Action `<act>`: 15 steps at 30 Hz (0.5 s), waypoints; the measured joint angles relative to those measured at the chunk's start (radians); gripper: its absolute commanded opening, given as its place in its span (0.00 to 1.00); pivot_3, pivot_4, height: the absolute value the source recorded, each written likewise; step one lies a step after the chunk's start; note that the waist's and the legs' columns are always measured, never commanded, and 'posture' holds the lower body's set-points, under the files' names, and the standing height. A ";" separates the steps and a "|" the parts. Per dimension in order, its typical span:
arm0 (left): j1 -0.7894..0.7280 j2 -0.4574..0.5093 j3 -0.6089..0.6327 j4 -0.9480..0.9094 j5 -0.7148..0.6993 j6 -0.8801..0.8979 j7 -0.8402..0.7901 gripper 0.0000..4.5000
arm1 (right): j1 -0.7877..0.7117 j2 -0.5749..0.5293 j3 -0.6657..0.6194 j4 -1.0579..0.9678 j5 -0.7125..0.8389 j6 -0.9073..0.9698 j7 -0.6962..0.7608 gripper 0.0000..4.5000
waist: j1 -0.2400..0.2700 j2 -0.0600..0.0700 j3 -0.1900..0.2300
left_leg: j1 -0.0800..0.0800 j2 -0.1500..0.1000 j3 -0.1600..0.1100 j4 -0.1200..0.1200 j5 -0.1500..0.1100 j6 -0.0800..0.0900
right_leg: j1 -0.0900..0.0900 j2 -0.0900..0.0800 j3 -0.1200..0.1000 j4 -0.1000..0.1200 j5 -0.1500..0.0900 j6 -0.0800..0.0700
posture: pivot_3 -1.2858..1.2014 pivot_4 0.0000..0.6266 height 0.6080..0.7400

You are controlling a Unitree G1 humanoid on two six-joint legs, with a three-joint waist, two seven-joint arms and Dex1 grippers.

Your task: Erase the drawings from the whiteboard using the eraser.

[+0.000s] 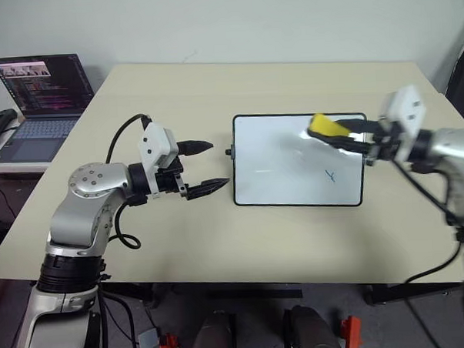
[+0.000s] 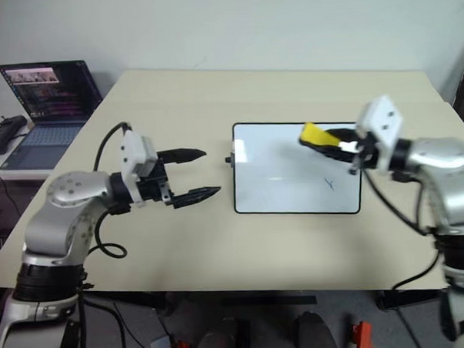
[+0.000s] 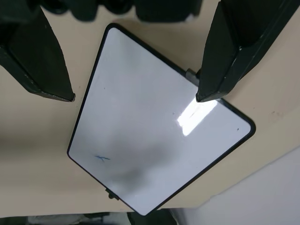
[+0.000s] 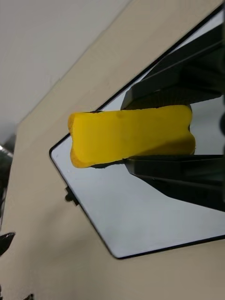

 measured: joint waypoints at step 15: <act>0.081 0.071 0.029 -0.006 -0.003 0.006 -0.032 1.00 | 0.215 -0.231 -0.055 0.188 -0.110 -0.184 0.101 0.22 | -0.016 0.002 0.002 | 0.003 0.001 0.007 0.002 0.000 0.000 | 0.000 0.000 0.005 0.002 0.000 0.001 | 0.52 0.24 1.00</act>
